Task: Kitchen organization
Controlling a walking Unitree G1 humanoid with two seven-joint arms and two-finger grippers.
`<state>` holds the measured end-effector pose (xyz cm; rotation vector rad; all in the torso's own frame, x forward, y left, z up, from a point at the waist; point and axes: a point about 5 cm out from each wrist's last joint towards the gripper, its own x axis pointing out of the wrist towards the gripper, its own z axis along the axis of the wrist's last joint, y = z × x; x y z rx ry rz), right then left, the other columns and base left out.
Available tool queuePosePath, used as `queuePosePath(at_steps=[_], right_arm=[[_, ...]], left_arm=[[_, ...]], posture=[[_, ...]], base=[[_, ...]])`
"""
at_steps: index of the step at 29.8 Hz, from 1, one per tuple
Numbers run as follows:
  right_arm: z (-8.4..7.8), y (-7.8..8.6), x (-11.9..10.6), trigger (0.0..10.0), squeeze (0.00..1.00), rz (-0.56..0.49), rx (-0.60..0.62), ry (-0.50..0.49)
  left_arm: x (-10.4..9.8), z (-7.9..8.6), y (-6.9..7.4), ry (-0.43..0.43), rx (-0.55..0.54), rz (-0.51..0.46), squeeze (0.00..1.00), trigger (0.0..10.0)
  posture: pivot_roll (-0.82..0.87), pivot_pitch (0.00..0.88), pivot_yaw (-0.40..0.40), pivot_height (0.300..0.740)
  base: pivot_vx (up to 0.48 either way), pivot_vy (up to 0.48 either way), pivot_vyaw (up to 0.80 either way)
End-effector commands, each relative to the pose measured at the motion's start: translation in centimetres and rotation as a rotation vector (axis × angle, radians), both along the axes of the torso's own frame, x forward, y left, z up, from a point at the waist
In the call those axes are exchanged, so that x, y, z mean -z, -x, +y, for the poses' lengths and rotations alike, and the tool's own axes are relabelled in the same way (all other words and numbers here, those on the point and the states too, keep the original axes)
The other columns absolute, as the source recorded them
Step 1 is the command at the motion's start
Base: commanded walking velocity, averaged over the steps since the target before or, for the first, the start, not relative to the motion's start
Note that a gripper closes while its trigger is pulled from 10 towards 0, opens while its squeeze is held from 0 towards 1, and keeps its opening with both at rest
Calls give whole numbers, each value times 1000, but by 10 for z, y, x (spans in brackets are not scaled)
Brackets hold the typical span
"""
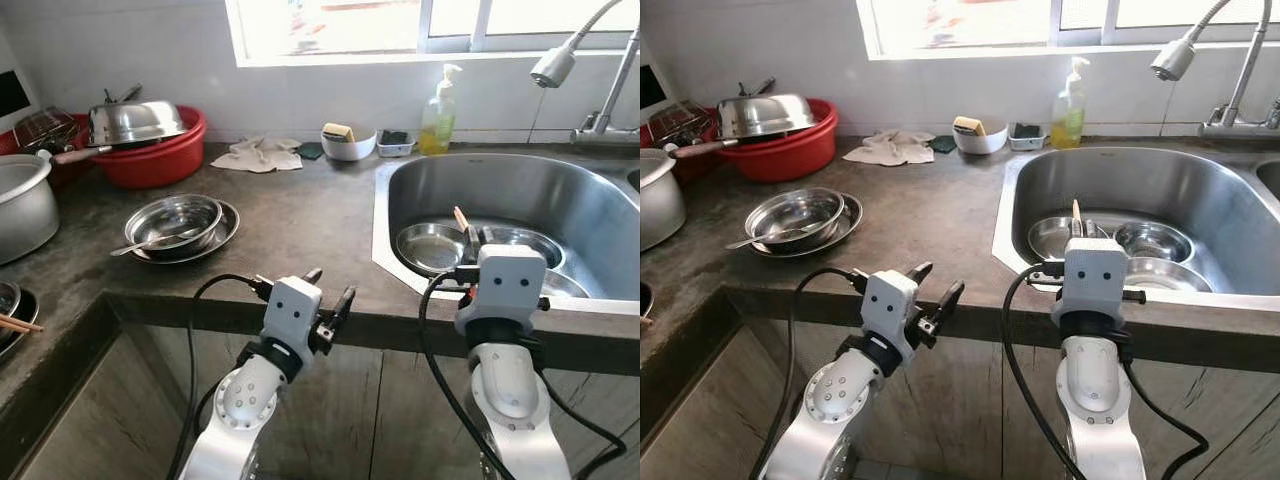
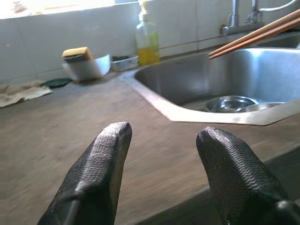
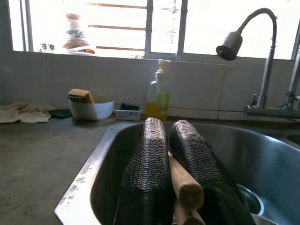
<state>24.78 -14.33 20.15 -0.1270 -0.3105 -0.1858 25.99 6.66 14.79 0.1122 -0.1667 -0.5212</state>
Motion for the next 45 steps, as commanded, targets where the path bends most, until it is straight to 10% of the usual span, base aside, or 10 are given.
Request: queuePosePath(at_steps=[1,30,45], right_arm=[[3,-2,-3,10000,0,-3,-18,-1],[-19,-40,-30,10000,0,34,-106,69],[-37,-79,-34,10000,0,212,-175,95]], left_arm=[[-2,2,0,-8,-5,-13,0,10000],[0,0,-1,-34,0,-21,0,10000],[1,0,3,-5,-22,0,0,10000]], posture=[[-8,0,19,740],[-13,0,14,740],[-2,0,-6,740]], base=[[0,0,-469],[100,-411,-116],[252,-35,0]])
